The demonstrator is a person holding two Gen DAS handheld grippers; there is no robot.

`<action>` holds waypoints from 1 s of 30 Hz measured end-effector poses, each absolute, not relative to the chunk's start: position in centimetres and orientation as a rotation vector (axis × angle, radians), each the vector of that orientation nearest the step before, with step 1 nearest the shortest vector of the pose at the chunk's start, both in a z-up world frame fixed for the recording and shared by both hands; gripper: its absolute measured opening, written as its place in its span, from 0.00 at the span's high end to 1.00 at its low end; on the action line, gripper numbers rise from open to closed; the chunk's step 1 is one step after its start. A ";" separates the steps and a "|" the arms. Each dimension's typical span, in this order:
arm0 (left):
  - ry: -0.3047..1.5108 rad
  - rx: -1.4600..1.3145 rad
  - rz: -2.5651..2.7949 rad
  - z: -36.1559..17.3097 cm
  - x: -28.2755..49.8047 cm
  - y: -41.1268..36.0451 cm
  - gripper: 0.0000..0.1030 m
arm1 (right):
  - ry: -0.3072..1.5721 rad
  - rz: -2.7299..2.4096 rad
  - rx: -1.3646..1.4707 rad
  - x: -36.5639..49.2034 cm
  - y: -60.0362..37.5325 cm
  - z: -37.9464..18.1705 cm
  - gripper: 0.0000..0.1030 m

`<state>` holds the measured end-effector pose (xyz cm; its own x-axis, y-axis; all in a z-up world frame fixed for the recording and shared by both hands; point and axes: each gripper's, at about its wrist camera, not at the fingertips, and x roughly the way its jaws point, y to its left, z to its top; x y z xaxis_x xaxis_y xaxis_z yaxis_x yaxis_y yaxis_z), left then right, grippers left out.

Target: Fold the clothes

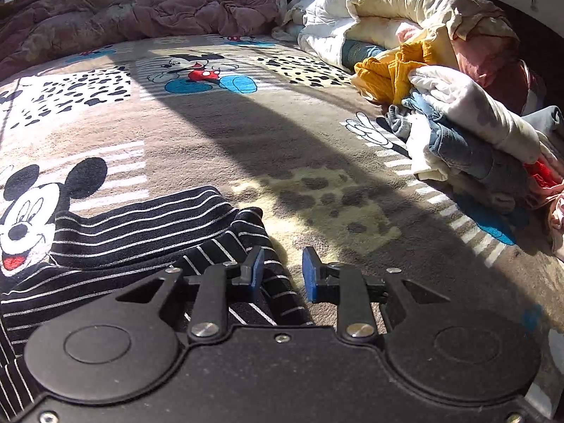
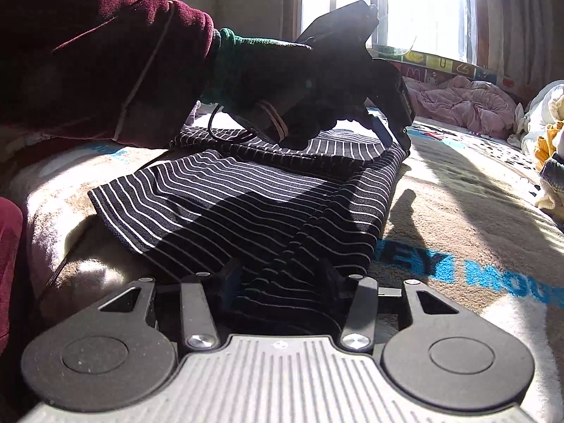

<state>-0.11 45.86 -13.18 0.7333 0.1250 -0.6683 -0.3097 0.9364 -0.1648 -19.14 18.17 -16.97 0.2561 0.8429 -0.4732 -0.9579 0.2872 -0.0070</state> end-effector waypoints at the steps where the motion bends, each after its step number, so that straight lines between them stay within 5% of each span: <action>1: 0.747 -0.295 0.292 -14.2 0.9 46.7 0.90 | 0.427 1.253 -0.323 -19.1 18.1 -17.1 0.51; 6: 0.699 -0.634 0.400 -15.9 0.2 49.9 0.92 | 0.449 1.245 -0.315 -19.0 18.1 -17.3 0.51; 15: 0.676 -0.770 0.385 -15.0 -0.8 50.8 0.92 | 0.421 1.224 -0.343 -20.0 17.9 -17.3 0.50; 17: 0.640 -0.745 0.392 -13.5 -3.2 50.2 0.77 | 0.412 1.225 -0.352 -20.2 17.6 -16.9 0.50; 30: 0.408 -0.860 0.696 -12.0 -27.9 50.9 0.65 | 0.601 1.136 -0.040 -17.0 12.9 -15.2 0.46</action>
<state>-27.92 50.95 -12.03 0.7106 0.3895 -0.5859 -0.7015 0.4558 -0.5478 -17.03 12.94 -15.20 0.2820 0.8375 -0.4680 -0.8584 0.4381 0.2668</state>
